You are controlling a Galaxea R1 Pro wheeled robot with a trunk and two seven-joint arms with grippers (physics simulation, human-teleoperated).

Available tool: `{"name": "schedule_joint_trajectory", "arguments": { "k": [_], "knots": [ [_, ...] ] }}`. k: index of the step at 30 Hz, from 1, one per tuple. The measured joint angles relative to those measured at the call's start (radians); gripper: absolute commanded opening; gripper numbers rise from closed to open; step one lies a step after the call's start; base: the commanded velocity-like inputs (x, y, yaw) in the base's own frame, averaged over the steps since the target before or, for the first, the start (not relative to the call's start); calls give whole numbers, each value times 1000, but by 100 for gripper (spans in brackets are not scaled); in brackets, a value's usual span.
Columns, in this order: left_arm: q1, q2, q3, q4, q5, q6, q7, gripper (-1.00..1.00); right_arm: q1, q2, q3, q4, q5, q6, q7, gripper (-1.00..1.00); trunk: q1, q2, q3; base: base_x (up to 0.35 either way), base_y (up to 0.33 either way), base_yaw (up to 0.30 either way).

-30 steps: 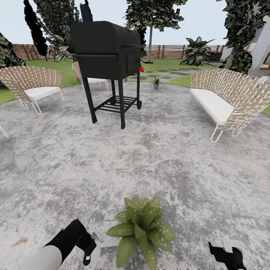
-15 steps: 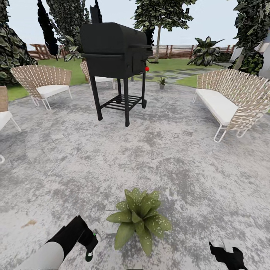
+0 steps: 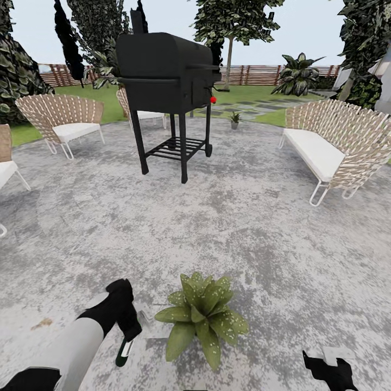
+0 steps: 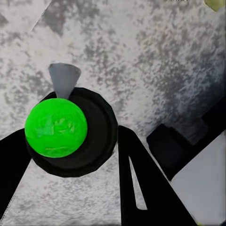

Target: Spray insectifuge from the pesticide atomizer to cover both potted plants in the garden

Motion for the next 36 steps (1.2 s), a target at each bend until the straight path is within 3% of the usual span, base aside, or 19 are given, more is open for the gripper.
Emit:
{"name": "schedule_joint_trajectory", "arguments": {
  "k": [9,21,31,33,35,36],
  "knots": [
    [0,-17,0,-10,-47,19,-21,-100,0,2,0,-1,-4,-1,-2,100,0,0,0,0,0,133],
    [1,-21,-1,-10,-49,21,-20,-100,0,1,-1,-2,-3,-1,-3,100,0,0,0,156,-149,53],
    [5,-21,-1,-9,-50,38,-19,-100,0,-1,0,-2,-3,-1,-3,100,0,0,0,-85,-211,98],
    [10,-22,-14,-5,-52,43,-19,-100,0,-1,0,-2,-3,-1,-3,100,0,0,0,-20,-16,0],
    [12,-39,-75,-2,-49,49,-19,-100,0,-1,-1,-2,-3,-1,-3,100,0,0,0,-3,-3,0],
    [12,-41,-83,-4,-50,53,-19,-100,0,-1,-1,-2,-3,-2,-3,100,0,0,0,0,0,0]
  ]
}}
